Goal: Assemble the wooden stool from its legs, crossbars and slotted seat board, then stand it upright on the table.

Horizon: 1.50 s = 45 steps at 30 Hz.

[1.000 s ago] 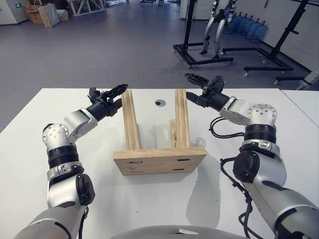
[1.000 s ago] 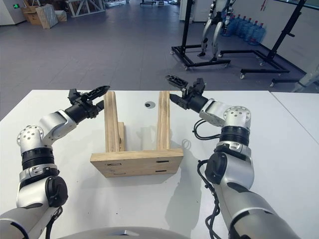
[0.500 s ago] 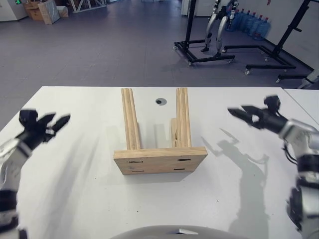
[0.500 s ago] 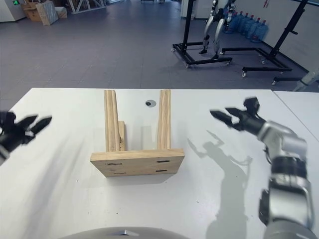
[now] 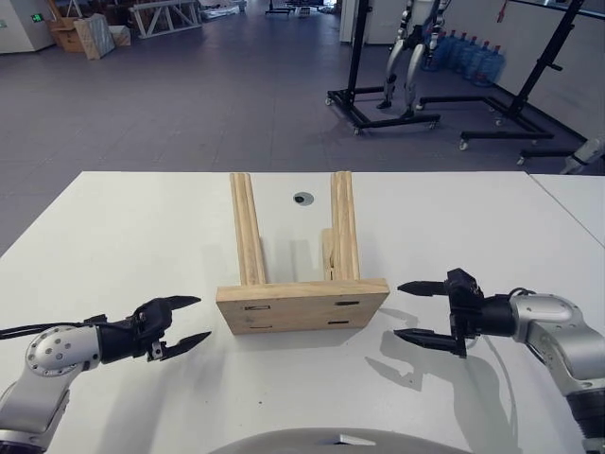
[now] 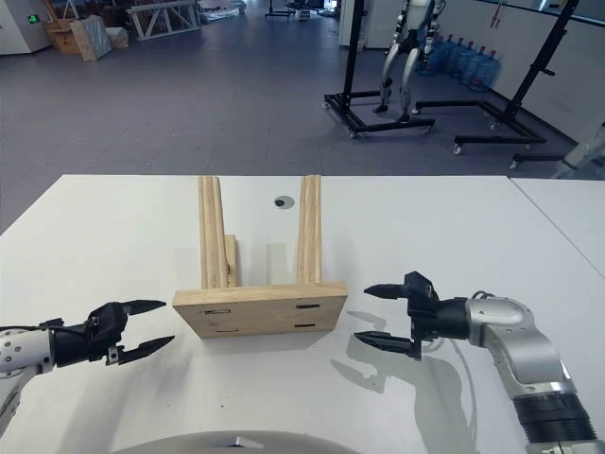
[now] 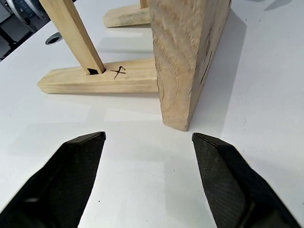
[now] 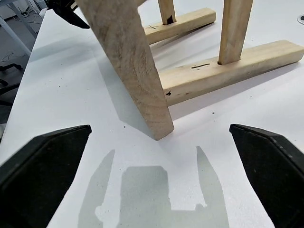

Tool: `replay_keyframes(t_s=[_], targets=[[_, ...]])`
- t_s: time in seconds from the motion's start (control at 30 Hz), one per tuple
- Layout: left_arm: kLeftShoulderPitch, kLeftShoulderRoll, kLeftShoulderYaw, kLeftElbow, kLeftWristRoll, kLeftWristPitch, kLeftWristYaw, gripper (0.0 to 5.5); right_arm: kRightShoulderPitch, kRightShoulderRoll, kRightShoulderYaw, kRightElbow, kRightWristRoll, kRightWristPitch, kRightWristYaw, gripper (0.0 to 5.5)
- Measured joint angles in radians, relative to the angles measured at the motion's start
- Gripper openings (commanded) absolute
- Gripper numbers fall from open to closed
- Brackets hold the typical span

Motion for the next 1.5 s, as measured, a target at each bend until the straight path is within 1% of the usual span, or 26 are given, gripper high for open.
replay_keyframes(t_s=[0.07,0.17,0.27,0.4,0.57,0.8,0.87,1.2,1.3,1.33,1.4,1.5], targets=[[0.028,0.009,0.0,-0.06,-0.08,0.082,-0.037,3.35,-0.004,0.01,0.015,-0.024,0.022,0.021,0.001,5.37],[0.042,0.025,0.0,-0.114,-0.171,0.198,-0.08,3.35,-0.005,0.049,0.066,-0.074,0.05,0.05,0.0,5.37],[0.001,0.022,-0.026,-0.138,-0.183,0.253,-0.075,3.35,-0.029,0.084,0.107,-0.088,0.049,0.059,-0.031,5.37],[-0.089,-0.008,-0.071,-0.097,-0.136,0.245,-0.04,3.35,-0.07,0.128,0.136,-0.061,0.029,0.057,-0.08,5.37],[-0.158,-0.053,-0.114,-0.049,-0.103,0.224,-0.017,3.35,-0.085,0.136,0.15,-0.026,0.01,0.042,-0.09,5.37],[-0.164,-0.066,-0.157,-0.054,-0.103,0.221,-0.042,3.35,-0.088,0.141,0.181,-0.014,-0.019,0.025,-0.091,5.37],[-0.163,-0.066,-0.163,-0.054,-0.096,0.211,-0.042,3.35,-0.091,0.148,0.187,-0.011,-0.027,0.018,-0.099,5.11],[-0.173,-0.083,-0.168,-0.025,-0.097,0.21,-0.022,1.85,-0.092,0.156,0.186,-0.01,-0.025,0.02,-0.098,3.29],[-0.179,-0.083,-0.172,-0.03,-0.105,0.229,-0.044,1.77,-0.097,0.15,0.176,-0.011,-0.015,0.044,-0.098,2.69],[-0.185,-0.083,-0.172,-0.038,-0.111,0.256,-0.049,1.77,-0.104,0.146,0.171,-0.014,-0.004,0.064,-0.098,2.56],[-0.198,-0.08,-0.171,-0.05,-0.14,0.308,-0.052,1.77,-0.112,0.13,0.159,-0.025,0.016,0.105,-0.081,2.48],[-0.24,-0.063,-0.138,-0.094,-0.228,0.451,-0.055,1.77,-0.138,0.102,0.117,-0.066,0.092,0.22,-0.077,2.42]])
